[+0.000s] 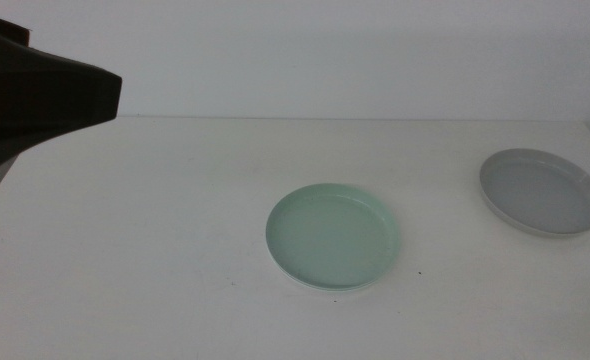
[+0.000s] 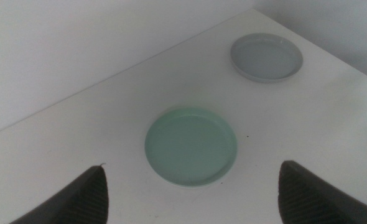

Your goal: Stack the three bowls on top of each other.

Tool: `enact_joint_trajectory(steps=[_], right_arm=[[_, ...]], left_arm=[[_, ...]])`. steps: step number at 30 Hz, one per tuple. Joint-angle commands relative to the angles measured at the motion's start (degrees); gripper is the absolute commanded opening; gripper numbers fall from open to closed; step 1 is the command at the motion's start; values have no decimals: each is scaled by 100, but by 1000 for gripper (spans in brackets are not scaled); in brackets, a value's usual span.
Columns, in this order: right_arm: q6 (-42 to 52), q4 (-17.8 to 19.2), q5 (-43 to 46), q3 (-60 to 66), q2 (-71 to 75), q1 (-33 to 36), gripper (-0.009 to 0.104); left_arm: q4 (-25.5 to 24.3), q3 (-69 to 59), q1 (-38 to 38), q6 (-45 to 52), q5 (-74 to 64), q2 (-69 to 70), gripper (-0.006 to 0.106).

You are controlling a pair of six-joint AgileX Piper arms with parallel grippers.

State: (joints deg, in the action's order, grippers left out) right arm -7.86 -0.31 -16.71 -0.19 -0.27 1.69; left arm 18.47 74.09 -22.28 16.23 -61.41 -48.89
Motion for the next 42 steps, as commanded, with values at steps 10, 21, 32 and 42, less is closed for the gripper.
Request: enact_joint_trajectory(steps=[10,21,32,42], right_arm=[[21,376,1533,19,27,-45,92],[-186,31,1737,-73,-166,-45,92],[-366,-162,-2188,-2855,-3249,-45,92],[-584,-175,-1697,-3416,-4206,-45,92]], left_arm=[[2,-25,0,-1,76,23,94],[2,-25,0,-1,86,23,94],[2,-25,0,-1,86,23,94],[2,-25,0,-1,86,23,94]])
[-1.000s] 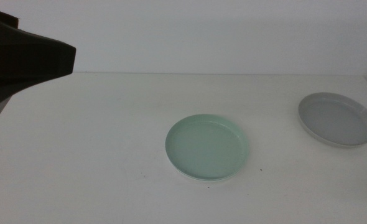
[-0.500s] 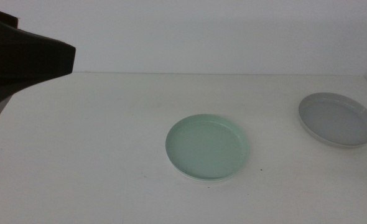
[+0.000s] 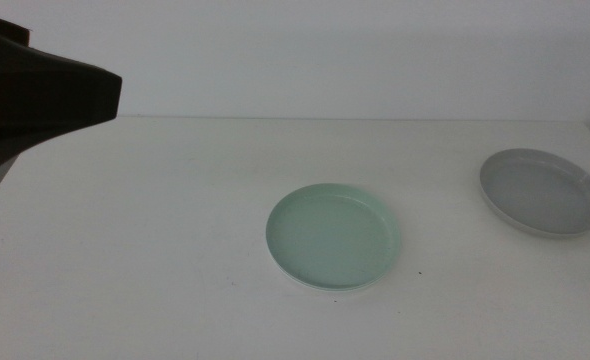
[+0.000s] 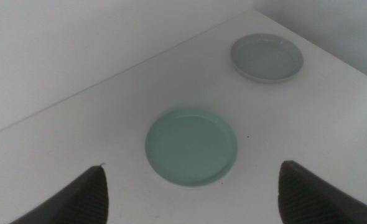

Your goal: Stack the three bowls on top of each other.

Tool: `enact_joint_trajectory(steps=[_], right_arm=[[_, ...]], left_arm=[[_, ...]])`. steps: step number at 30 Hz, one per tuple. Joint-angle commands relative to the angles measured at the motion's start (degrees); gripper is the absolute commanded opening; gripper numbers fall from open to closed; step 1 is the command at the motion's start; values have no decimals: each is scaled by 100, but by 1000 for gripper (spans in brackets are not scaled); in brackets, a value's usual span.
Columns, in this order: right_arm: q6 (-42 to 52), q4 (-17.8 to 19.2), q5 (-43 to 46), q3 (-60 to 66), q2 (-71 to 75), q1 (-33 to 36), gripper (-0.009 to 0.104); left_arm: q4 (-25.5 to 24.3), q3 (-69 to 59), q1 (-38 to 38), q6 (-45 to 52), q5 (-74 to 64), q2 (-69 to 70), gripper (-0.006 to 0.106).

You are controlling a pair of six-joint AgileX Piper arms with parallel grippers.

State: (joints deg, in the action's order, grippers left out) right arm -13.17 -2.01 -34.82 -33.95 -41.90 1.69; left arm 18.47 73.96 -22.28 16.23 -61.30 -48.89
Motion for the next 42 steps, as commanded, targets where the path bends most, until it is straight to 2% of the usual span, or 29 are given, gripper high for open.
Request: enact_joint_trajectory(steps=[1,4,6,11,14,17,21,25,29,32,42], right_arm=[[-53,-17,114,-40,-41,-45,92],[-182,-13,184,-54,-58,-45,92],[-378,153,224,-172,-149,-45,92],[-1600,1344,-233,-1037,-950,-56,89],[-1611,1726,-959,-1851,-1713,-56,83],[-1345,1880,-1588,-2794,-2444,-94,78],[-590,1335,-2141,-3980,-3380,-439,77],[155,542,-2577,-4983,-4409,-1000,77],[744,-302,-2697,-5455,-5210,-1540,77],[901,-453,-2543,-5543,-5708,-1721,77],[1027,-392,-1638,-5576,-7073,-1835,77]], left_arm=[[2,-12,0,-1,75,23,94],[2,-12,0,-1,75,23,94],[2,-12,0,-1,75,23,94],[43,-12,0,-1,73,23,94],[43,-12,0,-1,73,23,94],[43,-12,0,-1,73,23,94],[43,-12,0,-1,73,23,94],[43,-12,0,-1,73,23,94],[43,-12,0,-1,73,23,94],[43,-12,0,-1,73,23,94],[43,-12,0,-1,73,23,94]])
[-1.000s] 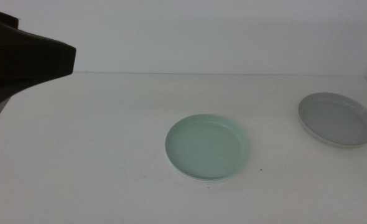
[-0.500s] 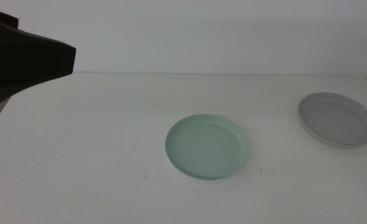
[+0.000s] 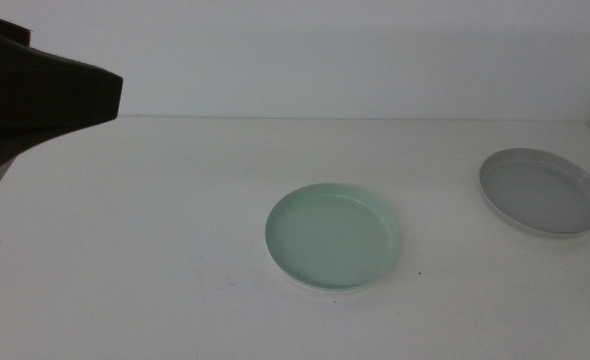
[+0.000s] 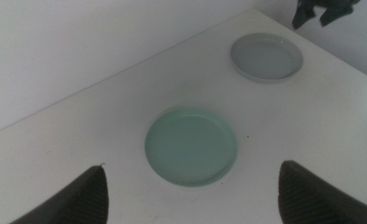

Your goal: Stack the three bowls on top of each other.

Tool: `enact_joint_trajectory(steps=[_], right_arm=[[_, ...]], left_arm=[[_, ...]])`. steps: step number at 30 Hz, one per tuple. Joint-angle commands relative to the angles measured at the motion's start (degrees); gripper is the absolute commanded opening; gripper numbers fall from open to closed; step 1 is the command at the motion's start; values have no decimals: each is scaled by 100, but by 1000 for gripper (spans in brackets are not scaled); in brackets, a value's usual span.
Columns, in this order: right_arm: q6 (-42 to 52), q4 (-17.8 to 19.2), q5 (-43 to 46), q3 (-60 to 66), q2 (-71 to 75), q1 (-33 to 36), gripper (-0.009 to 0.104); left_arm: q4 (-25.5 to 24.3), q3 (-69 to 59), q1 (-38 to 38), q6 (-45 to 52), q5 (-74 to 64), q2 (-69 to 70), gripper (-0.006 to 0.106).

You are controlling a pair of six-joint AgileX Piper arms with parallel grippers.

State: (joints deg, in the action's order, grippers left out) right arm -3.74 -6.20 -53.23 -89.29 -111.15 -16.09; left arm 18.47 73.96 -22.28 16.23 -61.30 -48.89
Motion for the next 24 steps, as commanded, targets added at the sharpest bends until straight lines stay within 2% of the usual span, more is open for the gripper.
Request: enact_joint_trajectory(steps=[1,7,18,20,24], right_arm=[[84,27,279,-43,-264,-56,77],[84,27,702,-43,-789,-93,67],[221,-120,812,-54,-1253,-154,50],[221,-142,842,-54,-1258,-154,42],[231,-142,957,-54,-1258,-154,8]], left_arm=[[43,-12,0,-1,73,23,94],[43,-12,0,-1,73,23,94],[43,-12,0,-1,73,23,94],[43,-12,0,-1,73,23,94],[43,-12,0,-1,73,23,94]])
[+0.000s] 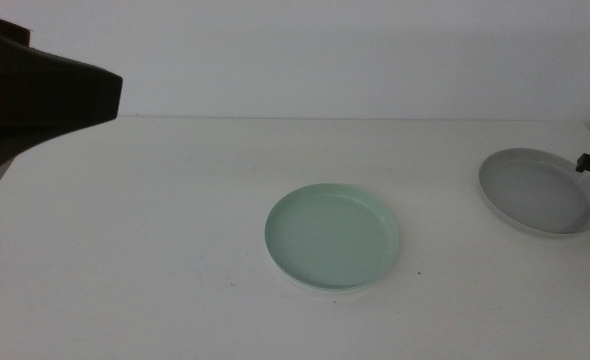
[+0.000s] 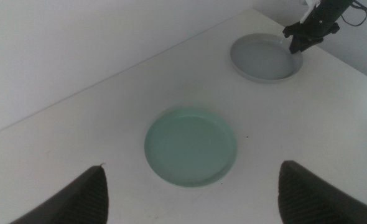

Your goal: Stack the three bowls on top of each other.

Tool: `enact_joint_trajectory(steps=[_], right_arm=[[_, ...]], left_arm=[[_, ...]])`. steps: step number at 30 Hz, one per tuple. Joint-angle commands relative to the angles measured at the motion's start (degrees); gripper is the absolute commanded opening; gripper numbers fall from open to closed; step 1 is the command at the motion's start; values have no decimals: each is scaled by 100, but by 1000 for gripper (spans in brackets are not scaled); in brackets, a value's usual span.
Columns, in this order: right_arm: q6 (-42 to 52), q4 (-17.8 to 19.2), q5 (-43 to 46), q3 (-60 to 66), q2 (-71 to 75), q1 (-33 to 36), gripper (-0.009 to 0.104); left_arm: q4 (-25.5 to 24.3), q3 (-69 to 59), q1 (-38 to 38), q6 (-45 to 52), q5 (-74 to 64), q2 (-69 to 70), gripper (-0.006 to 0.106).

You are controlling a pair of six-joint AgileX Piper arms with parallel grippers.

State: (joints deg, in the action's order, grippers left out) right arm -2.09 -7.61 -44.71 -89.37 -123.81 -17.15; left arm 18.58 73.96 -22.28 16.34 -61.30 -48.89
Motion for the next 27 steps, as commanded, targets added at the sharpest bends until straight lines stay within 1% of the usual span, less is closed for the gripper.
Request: enact_joint_trajectory(steps=[1,2,8,9,10,15,16,18,23,27], right_arm=[[66,-1,105,-46,8,-59,0],[66,-1,95,-46,21,-59,-2],[66,55,-77,-46,579,-59,-1],[66,-14,-141,-46,747,-59,-1],[82,-156,-205,-34,925,-42,-1],[785,-1164,-374,351,1710,258,-1],[894,-1329,-320,512,1863,392,-1],[984,-1536,-158,811,2101,739,-1],[764,-1606,26,1007,2274,1771,-1],[567,-1607,434,1007,2274,2638,-1]], left_arm=[[33,-12,0,-12,73,23,94],[33,-12,0,-12,73,23,94],[33,-12,0,-12,73,23,94],[33,-12,0,-12,73,23,94],[33,-12,0,-12,73,23,94],[33,-12,0,-12,73,23,94],[33,-12,0,-12,73,23,94],[33,-12,0,-12,73,23,94],[33,-12,0,-12,73,23,94],[33,-12,0,-12,73,23,94]])
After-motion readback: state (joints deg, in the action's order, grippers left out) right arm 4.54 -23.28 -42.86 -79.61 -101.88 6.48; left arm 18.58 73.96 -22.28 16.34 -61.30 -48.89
